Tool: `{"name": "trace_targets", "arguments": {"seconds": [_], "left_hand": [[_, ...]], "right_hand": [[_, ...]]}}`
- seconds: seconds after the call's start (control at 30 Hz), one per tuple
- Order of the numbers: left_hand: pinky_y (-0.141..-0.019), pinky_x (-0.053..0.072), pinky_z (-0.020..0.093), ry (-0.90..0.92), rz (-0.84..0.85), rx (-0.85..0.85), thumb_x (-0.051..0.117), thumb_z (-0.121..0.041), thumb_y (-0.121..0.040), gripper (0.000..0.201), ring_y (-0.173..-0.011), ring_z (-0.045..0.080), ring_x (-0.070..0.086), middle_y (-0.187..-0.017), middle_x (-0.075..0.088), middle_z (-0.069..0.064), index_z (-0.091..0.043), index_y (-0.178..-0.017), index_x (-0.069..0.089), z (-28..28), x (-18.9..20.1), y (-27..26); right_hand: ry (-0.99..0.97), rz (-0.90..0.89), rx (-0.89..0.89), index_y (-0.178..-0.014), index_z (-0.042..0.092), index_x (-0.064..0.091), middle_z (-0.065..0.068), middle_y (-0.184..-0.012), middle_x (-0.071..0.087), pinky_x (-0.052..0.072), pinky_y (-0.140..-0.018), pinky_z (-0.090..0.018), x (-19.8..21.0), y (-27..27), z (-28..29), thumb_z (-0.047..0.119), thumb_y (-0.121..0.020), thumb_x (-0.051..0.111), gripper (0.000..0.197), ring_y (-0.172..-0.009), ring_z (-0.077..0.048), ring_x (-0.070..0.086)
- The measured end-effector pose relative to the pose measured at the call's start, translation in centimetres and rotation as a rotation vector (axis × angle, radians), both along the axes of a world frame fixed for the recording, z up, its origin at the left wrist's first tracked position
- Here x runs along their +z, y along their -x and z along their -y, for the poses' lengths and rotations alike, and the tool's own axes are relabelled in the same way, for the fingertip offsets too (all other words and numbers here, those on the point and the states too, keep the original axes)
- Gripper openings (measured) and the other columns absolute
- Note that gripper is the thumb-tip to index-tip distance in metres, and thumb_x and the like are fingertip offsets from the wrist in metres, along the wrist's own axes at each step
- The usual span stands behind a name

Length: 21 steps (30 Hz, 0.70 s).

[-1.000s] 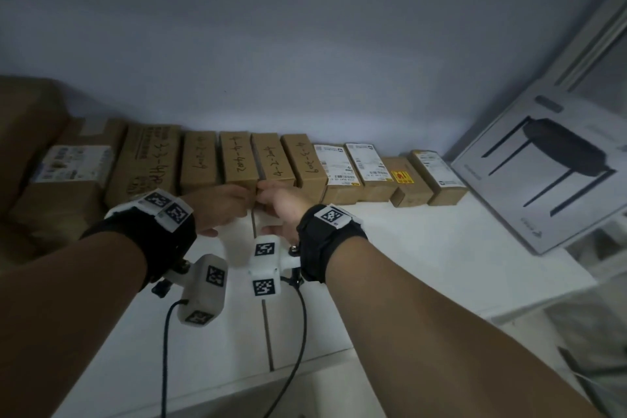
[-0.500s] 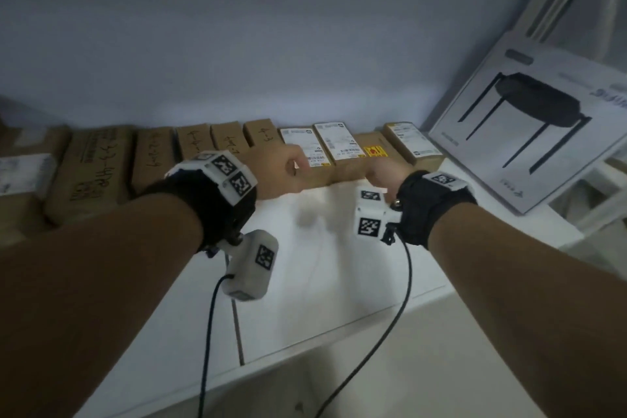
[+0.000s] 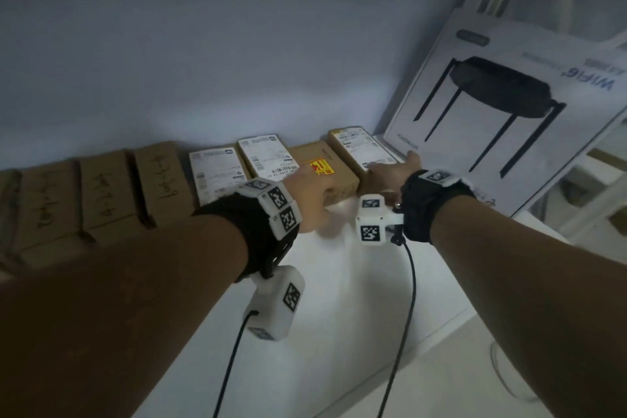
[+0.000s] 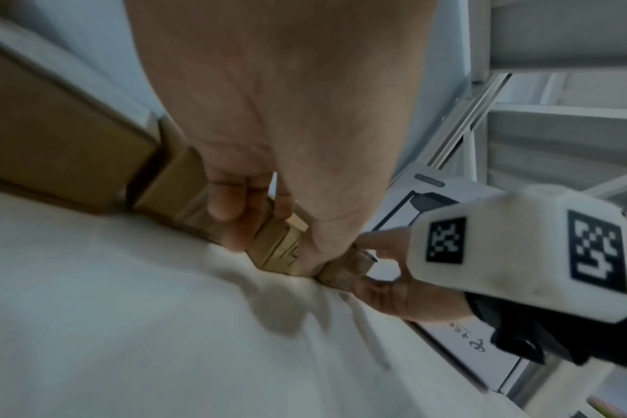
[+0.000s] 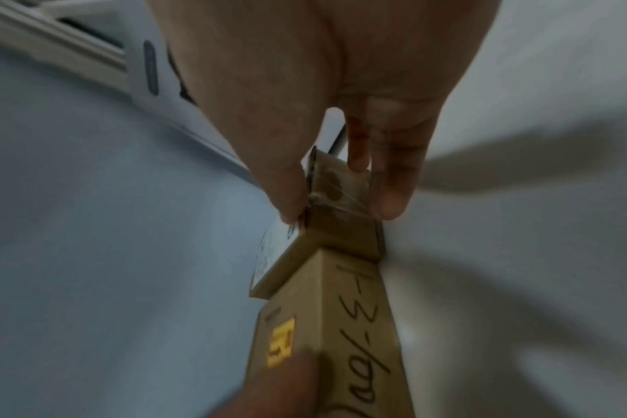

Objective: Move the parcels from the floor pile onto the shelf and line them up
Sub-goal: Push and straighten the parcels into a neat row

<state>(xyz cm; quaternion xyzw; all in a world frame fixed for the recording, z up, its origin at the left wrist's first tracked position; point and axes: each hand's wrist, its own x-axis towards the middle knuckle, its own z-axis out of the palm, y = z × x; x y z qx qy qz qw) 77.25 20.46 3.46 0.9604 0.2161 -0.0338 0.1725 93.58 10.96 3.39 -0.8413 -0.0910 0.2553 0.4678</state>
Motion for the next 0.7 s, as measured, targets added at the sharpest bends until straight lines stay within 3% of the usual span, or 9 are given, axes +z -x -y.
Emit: {"name": "trace_targets", "arguments": {"seconds": [0.07,0.17,0.23,0.33,0.43,0.5,0.57,0.63,0.7], "left_hand": [[-0.104,0.043,0.04,0.009,0.003,0.015,0.066,-0.025,-0.084,0.058,-0.126,0.029,0.047,-0.143,0.035,0.008,-0.027,-0.139,0.049,0.7,-1.1,-1.7],[-0.107,0.039,0.035,-0.034,0.018,-0.009,0.065,-0.02,-0.088,0.047,-0.131,0.028,0.042,-0.147,0.033,0.01,-0.017,-0.134,0.055,1.2,-1.9,-3.3],[-0.104,0.041,0.036,-0.034,0.036,-0.015,0.065,-0.022,-0.087,0.042,-0.126,0.028,0.046,-0.142,0.039,0.008,-0.017,-0.128,0.058,1.0,-1.8,-3.9],[-0.098,0.044,0.038,-0.029,0.069,-0.028,0.064,-0.023,-0.086,0.025,-0.116,0.025,0.051,-0.127,0.05,0.001,-0.018,-0.111,0.065,0.9,-1.5,-4.6],[-0.098,0.045,0.037,-0.061,0.049,-0.03,0.059,-0.021,-0.091,0.024,-0.115,0.023,0.052,-0.128,0.053,0.001,-0.017,-0.114,0.064,1.1,-1.1,-4.7],[-0.092,0.049,0.035,-0.084,0.004,-0.022,0.055,-0.02,-0.093,0.023,-0.109,0.024,0.057,-0.123,0.056,0.003,-0.014,-0.114,0.062,1.2,-0.6,-4.5],[-0.076,0.05,0.031,-0.128,-0.034,0.006,0.053,-0.019,-0.094,0.013,-0.096,0.022,0.06,-0.114,0.058,0.003,-0.012,-0.102,0.059,1.2,0.1,-4.1],[-0.07,0.046,0.029,-0.157,-0.054,0.013,0.052,-0.018,-0.094,0.012,-0.091,0.021,0.059,-0.112,0.059,0.005,-0.011,-0.101,0.059,1.0,0.6,-3.4],[-0.077,0.051,0.032,-0.146,-0.016,0.016,0.054,-0.017,-0.092,0.018,-0.096,0.023,0.06,-0.12,0.055,0.007,-0.013,-0.107,0.061,0.5,1.2,-2.3]], "right_hand": [[0.011,0.027,0.0,-0.136,0.016,0.034,-0.005,-0.111,0.057,0.043,-0.036,-0.021,0.1,-0.2,0.0,0.029,-0.086,0.073,0.066,-0.071,-0.022,0.057],[-0.057,0.009,-0.017,-0.142,0.012,0.031,-0.007,-0.108,0.057,0.034,-0.026,-0.013,-0.4,-0.9,-0.3,0.025,-0.084,0.076,0.074,-0.061,-0.013,0.05],[-0.067,0.032,-0.057,-0.144,0.013,0.027,-0.006,-0.116,0.056,0.044,-0.039,-0.021,-1.2,-1.9,-0.8,0.024,-0.081,0.078,0.082,-0.066,-0.015,0.053],[-0.142,0.068,-0.037,-0.151,0.021,0.013,-0.003,-0.123,0.054,0.058,-0.065,-0.039,-1.1,-2.2,-0.8,0.016,-0.08,0.077,0.096,-0.09,-0.024,0.062],[-0.164,0.024,-0.014,-0.151,0.034,0.007,-0.002,-0.11,0.053,0.059,-0.069,-0.037,-0.6,-1.8,-0.4,0.005,-0.083,0.066,0.094,-0.084,-0.025,0.064],[-0.141,0.055,-0.045,-0.143,0.029,0.023,-0.005,-0.108,0.058,0.055,-0.06,-0.032,-0.1,-1.1,-0.2,0.005,-0.085,0.06,0.072,-0.075,-0.021,0.062],[-0.092,0.049,0.006,-0.124,0.019,0.044,-0.01,-0.105,0.065,0.056,-0.059,-0.032,0.0,0.5,-0.4,0.013,-0.089,0.055,0.038,-0.075,-0.025,0.066],[-0.083,-0.064,0.139,-0.111,0.011,0.06,-0.015,-0.102,0.071,0.06,-0.077,-0.047,-0.9,1.8,-0.9,0.018,-0.087,0.055,0.026,-0.086,-0.032,0.071],[-0.089,-0.115,0.201,-0.102,0.009,0.069,-0.016,-0.1,0.073,0.056,-0.084,-0.059,-2.1,2.3,-1.4,0.02,-0.079,0.059,0.027,-0.092,-0.037,0.071]]}}
